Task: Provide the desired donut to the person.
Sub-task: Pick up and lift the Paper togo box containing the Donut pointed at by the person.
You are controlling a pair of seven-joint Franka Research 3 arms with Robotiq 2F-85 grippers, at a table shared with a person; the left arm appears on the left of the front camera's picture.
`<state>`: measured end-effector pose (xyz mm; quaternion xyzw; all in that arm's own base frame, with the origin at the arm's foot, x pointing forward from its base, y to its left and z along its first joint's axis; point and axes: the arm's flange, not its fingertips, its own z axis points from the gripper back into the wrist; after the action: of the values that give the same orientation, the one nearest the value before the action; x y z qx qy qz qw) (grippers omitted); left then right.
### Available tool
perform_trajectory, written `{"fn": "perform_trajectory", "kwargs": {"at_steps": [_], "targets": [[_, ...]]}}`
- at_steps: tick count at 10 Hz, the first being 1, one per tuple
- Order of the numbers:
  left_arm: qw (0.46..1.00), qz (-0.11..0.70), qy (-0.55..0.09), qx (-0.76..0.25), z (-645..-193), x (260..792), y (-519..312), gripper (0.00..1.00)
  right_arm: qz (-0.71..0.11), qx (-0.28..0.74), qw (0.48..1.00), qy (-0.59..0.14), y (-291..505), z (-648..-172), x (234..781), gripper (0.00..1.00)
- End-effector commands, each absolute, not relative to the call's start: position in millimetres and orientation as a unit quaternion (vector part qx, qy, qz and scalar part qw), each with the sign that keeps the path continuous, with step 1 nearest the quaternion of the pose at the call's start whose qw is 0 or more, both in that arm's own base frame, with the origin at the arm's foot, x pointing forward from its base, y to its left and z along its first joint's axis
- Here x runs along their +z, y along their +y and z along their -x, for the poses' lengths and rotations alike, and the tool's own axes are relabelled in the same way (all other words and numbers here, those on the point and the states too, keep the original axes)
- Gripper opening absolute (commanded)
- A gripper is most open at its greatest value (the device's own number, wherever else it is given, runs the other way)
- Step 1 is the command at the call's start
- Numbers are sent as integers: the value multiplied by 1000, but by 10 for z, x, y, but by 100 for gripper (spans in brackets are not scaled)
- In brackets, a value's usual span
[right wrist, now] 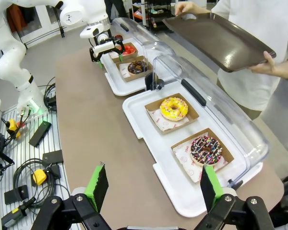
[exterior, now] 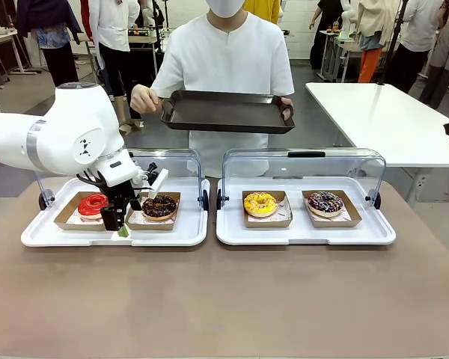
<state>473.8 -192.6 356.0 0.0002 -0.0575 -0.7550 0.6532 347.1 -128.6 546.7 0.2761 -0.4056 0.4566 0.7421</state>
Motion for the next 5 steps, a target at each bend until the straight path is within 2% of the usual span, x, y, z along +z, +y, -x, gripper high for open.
{"fn": "perform_trajectory", "kwargs": {"at_steps": [1, 5], "targets": [[664, -10, -32, -747, -4810, 3549, -1994, 100, -281, 457, 736, -413, -1281, -3485, 5463, 100], [669, -16, -26, -742, -4848, 3479, -1981, 100, -281, 457, 736, -413, -1281, -3485, 5463, 100]]}}
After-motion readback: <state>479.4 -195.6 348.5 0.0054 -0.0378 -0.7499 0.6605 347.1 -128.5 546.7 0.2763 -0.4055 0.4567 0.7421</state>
